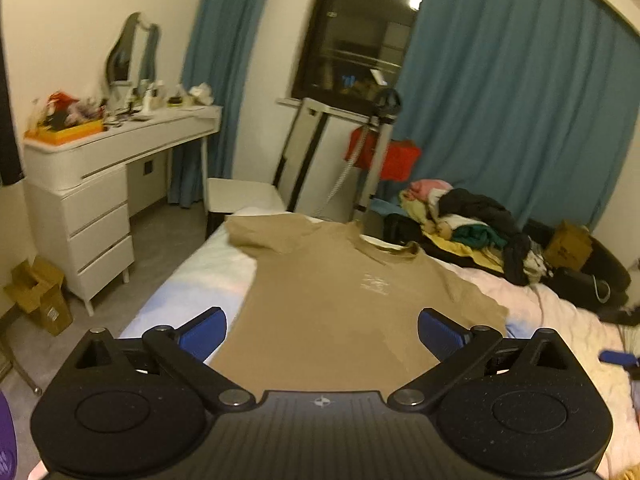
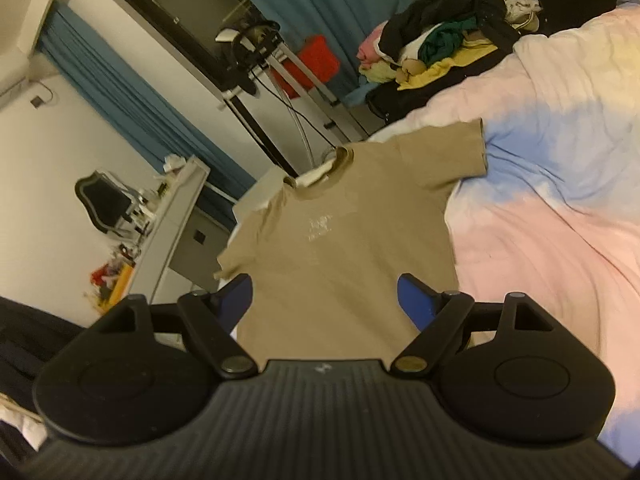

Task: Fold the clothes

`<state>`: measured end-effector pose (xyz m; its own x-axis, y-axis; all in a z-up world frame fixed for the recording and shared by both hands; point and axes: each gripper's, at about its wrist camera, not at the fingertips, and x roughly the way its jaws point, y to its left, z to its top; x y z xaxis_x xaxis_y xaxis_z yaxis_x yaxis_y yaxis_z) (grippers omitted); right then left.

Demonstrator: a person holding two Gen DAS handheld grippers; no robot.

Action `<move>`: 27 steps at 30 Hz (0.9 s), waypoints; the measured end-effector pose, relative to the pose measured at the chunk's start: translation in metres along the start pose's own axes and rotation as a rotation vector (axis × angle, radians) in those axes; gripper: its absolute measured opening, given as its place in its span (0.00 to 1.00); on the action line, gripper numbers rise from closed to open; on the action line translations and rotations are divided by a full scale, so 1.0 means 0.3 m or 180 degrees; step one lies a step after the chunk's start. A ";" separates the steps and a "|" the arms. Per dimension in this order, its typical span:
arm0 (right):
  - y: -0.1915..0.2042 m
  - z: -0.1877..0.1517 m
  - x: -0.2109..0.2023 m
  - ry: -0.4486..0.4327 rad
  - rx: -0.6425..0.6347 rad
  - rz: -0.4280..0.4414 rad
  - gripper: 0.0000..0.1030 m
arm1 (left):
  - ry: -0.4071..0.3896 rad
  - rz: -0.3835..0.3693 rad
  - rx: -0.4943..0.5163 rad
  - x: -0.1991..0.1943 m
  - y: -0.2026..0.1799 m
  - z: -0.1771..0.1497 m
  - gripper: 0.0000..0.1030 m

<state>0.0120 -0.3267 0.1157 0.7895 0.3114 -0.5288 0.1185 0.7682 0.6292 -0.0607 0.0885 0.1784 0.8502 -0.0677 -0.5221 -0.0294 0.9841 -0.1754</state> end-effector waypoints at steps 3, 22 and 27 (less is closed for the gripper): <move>-0.028 0.034 0.073 -0.0051 0.0004 -0.0004 0.80 | 0.0036 0.0008 0.0144 0.077 -0.104 0.039 1.00; -0.665 0.090 1.113 -0.0733 0.1189 -0.0312 0.82 | -0.0090 -0.0360 0.0559 1.316 -0.056 -0.107 1.00; -0.668 0.087 1.162 -0.1197 0.1080 -0.0273 0.82 | 0.0067 -0.0434 0.0572 1.566 -0.033 -0.051 0.98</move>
